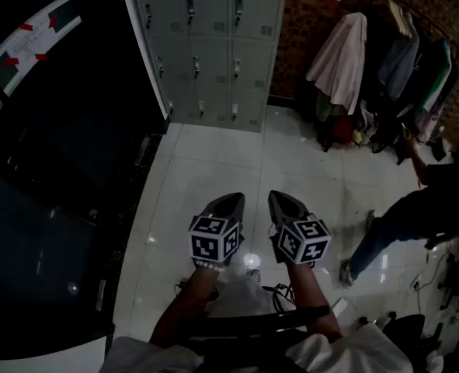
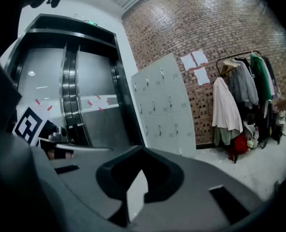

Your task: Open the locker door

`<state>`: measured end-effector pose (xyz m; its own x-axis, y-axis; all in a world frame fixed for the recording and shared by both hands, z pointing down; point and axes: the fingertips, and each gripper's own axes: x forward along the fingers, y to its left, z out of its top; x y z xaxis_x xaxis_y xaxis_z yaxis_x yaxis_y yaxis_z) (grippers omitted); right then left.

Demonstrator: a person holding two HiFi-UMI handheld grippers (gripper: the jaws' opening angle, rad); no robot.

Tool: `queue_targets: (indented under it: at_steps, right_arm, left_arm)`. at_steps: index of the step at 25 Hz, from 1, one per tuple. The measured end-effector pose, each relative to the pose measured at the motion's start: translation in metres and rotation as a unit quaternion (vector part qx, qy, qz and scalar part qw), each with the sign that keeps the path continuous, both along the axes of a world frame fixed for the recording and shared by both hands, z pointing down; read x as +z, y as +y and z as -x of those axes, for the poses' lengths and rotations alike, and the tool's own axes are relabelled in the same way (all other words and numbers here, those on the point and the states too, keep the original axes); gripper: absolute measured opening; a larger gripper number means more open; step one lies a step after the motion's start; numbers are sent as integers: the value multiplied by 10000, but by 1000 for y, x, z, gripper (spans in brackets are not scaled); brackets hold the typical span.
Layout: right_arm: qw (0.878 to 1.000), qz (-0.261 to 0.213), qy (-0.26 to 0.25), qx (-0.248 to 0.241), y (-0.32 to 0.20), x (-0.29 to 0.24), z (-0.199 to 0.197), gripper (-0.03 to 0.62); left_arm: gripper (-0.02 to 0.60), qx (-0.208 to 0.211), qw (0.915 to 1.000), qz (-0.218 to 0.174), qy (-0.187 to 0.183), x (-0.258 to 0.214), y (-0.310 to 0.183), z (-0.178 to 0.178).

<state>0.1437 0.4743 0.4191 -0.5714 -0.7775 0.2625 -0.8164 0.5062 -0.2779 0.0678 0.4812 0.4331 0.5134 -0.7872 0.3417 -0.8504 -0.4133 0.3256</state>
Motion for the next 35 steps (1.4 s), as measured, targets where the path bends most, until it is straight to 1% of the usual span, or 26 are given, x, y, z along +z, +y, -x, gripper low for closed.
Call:
queue_targets:
  at_steps: [5,9,14,17,20,24,30,35]
  right_arm:
    - [10000,-6,-11,-34,-7,3,-8,8]
    - [10000,46,-14,-81,-11,8,-27,8]
    - [9998,34,-29,-184,-27,12,-45,8]
    - [9995,151,8,-262,-35,27,-53,8]
    - [9991,249,-9,-331,-47,39,-52,8]
    - [9992,232,-38,-318,-87,43,-41,8]
    - [9994,232,-24,-265,-165,45,-19,8]
    - [9996,188,-47,-196,-239,38,16,8]
  left_arm:
    - [-2,-51,10000,-5,-21,3,-8,-7]
    - [-2,-129,9999,17,10,6,-13,-24]
    - [-2,-289,9995,-53,68,7,-29,-38]
    - [-2,-383,9992,20,62,18,-35,-43]
    - [-2,-441,9990,119,26,29,-48,-41]
    - [-2,-476,9988,98,20,33,-87,-27]
    - [-2,-431,9991,56,27,32,-169,-5]
    - [-2,-323,9995,37,48,26,-243,26]
